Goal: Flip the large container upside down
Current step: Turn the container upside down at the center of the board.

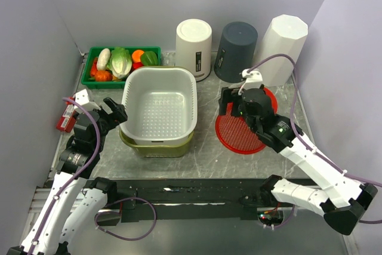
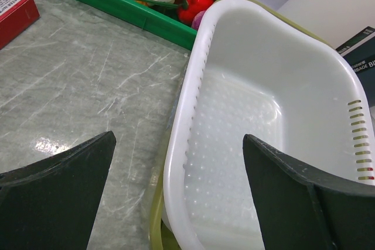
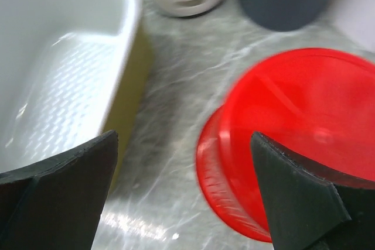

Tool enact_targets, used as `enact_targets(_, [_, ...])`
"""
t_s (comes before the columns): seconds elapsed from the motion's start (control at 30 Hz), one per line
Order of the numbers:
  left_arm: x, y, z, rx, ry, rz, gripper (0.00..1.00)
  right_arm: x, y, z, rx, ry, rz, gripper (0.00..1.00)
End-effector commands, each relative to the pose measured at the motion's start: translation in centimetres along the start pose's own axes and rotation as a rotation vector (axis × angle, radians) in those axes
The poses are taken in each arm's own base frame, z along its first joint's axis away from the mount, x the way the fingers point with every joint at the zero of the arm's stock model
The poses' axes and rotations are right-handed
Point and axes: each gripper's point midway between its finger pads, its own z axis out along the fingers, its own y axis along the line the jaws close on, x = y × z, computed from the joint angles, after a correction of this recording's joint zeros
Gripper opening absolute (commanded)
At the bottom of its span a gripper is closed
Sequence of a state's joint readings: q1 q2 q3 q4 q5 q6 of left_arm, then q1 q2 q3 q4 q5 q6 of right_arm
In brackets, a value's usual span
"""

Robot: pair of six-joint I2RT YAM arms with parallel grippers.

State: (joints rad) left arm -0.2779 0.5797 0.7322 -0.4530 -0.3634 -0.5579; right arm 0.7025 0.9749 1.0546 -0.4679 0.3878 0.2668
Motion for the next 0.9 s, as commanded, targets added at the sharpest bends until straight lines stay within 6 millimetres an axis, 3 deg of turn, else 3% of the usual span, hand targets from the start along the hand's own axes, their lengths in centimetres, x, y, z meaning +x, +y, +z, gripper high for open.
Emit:
enact_targets(0.0, [-1.0,-0.3,-0.1,0.015,-0.035,0.001,0.96,-0.5,-5.0,-0.6,0.255,0.005,0.052,1.00])
enact_targets(0.2, [-1.0,-0.5,-0.2,0.028,-0.036,0.000,0.96,1.0,-6.0,-0.3,0.257,0.049,0.105,1.00])
enact_targets(0.5, [-0.7,-0.6,0.1,0.019,-0.012,0.010,0.96,1.8,-7.6,-0.2,0.348,0.104,0.010,1.00])
enact_targets(0.87, [-0.4,-0.8,0.3,0.032,-0.004,0.019,0.96,2.8,-7.9,0.7,0.368,0.155,-0.055,1.00])
